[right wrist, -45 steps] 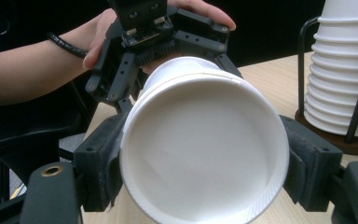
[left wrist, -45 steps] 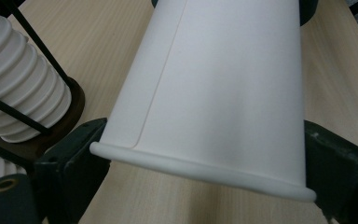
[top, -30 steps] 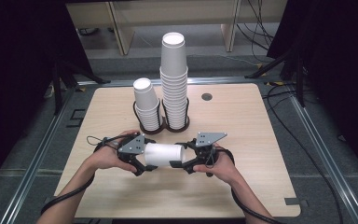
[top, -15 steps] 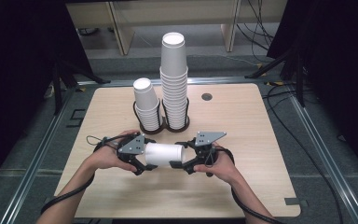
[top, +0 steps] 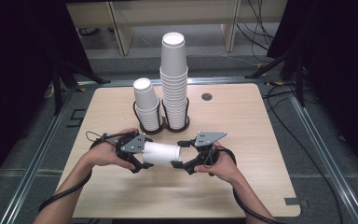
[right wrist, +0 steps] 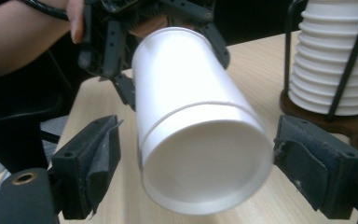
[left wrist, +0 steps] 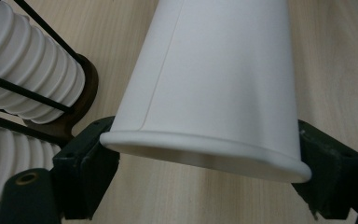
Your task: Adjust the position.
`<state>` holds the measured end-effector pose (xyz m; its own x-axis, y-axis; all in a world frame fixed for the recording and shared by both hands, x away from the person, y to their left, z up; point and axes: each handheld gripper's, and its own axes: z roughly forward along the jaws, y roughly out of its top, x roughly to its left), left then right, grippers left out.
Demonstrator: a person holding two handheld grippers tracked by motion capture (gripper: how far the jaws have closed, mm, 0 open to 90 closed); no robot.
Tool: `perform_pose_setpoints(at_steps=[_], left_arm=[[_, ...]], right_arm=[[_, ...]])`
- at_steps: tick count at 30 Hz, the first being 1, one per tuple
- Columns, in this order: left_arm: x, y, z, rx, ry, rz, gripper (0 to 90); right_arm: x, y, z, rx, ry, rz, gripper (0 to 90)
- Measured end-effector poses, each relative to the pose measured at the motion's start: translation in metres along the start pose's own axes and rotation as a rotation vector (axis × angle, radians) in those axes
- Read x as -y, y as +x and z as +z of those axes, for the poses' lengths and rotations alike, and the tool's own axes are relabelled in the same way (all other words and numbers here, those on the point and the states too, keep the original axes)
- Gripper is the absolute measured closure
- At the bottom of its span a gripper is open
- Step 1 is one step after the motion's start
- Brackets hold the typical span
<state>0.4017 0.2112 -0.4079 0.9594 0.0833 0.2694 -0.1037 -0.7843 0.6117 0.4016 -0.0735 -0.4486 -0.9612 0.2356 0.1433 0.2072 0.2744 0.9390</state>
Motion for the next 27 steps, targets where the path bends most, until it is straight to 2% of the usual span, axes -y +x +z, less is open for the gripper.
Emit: perform_pose_setpoints(at_steps=[1,3,6,7,8,9,11,12,14,17,20,21,23,24,25,26,27], left_arm=[[-0.001,0.000,-0.001,-0.006,0.011,0.002,15.8],[-0.004,0.000,-0.003,-0.015,0.038,0.011,15.8],[-0.009,0.002,-0.006,-0.018,0.113,0.045,15.9],[-0.012,0.003,-0.007,-0.006,0.149,0.054,15.9],[-0.013,0.003,-0.008,-0.020,0.167,0.067,15.9],[-0.016,0.004,-0.009,-0.018,0.185,0.071,15.9],[-0.020,0.005,-0.010,-0.015,0.216,0.085,16.0],[-0.022,0.005,-0.010,-0.023,0.239,0.099,15.9],[-0.026,0.006,-0.010,-0.026,0.284,0.118,16.0],[-0.032,0.007,-0.012,-0.023,0.316,0.130,16.1],[-0.036,0.009,-0.014,-0.022,0.361,0.147,16.2],[-0.038,0.009,-0.014,-0.024,0.388,0.156,16.3],[-0.041,0.010,-0.015,-0.022,0.428,0.166,16.4],[-0.043,0.011,-0.016,-0.018,0.453,0.175,16.4],[-0.045,0.011,-0.016,-0.020,0.479,0.185,16.5],[-0.046,0.012,-0.016,-0.017,0.502,0.190,16.5],[-0.048,0.012,-0.017,-0.017,0.519,0.193,16.5]], right_arm=[[-0.001,-0.001,-0.001,0.012,0.000,-0.018,15.7],[-0.001,-0.001,-0.003,0.030,0.009,-0.008,15.7],[-0.002,-0.002,-0.004,0.039,0.028,-0.020,15.6],[-0.002,-0.001,-0.003,0.025,0.023,-0.018,15.6],[-0.003,0.000,-0.004,0.048,0.040,-0.022,15.7],[-0.004,0.000,-0.004,0.050,0.045,-0.036,15.4],[-0.005,0.001,-0.003,0.061,0.060,-0.032,15.8],[-0.006,0.000,-0.003,0.057,0.048,-0.051,15.4],[-0.007,0.001,-0.003,0.065,0.069,-0.039,15.7],[-0.009,0.000,-0.004,0.077,0.075,-0.061,15.6],[-0.010,0.000,-0.003,0.089,0.067,-0.056,15.6],[-0.010,0.001,-0.004,0.086,0.089,-0.050,15.6],[-0.012,-0.001,-0.003,0.090,0.090,-0.085,15.6],[-0.012,0.001,-0.001,0.097,0.095,-0.063,15.7],[-0.012,0.002,0.000,0.098,0.102,-0.066,15.7],[-0.013,0.001,0.001,0.096,0.106,-0.092,15.7],[-0.014,0.003,0.003,0.094,0.112,-0.072,15.7]])
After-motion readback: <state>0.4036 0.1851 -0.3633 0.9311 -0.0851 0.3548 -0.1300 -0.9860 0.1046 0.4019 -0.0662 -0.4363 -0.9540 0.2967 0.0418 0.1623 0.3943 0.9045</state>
